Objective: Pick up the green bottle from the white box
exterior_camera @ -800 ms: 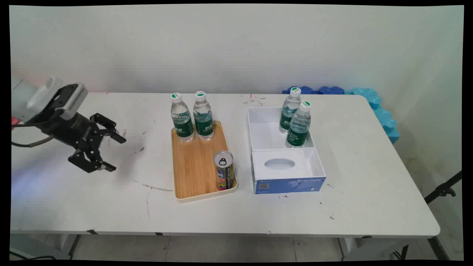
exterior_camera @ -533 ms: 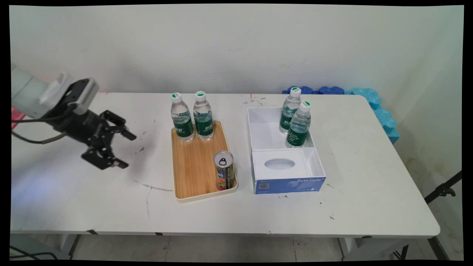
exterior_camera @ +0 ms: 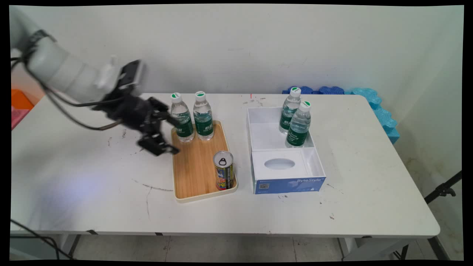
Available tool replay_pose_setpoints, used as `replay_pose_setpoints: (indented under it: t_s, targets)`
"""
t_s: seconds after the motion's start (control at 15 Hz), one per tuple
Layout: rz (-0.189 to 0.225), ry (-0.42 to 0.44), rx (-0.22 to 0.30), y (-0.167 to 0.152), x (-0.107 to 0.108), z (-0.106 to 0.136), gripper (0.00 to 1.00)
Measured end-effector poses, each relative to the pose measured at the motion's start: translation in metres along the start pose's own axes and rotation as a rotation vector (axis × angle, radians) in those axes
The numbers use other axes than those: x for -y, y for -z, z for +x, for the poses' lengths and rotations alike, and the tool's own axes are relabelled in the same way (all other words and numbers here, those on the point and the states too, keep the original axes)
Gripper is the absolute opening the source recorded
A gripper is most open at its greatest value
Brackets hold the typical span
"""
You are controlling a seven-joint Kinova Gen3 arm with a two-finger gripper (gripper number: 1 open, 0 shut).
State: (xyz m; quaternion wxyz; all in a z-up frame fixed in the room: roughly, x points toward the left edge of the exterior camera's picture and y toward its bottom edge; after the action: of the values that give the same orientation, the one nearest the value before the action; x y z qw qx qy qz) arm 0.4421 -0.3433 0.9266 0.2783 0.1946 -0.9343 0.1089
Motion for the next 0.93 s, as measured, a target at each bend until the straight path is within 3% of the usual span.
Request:
replay_pose_setpoints:
  t_s: [0.53, 0.93]
  targets:
    - [0.086, 0.009, -0.096, -0.076, 0.01, 0.11, 1.0]
    - [0.119, 0.02, -0.144, -0.145, 0.013, 0.158, 1.0]
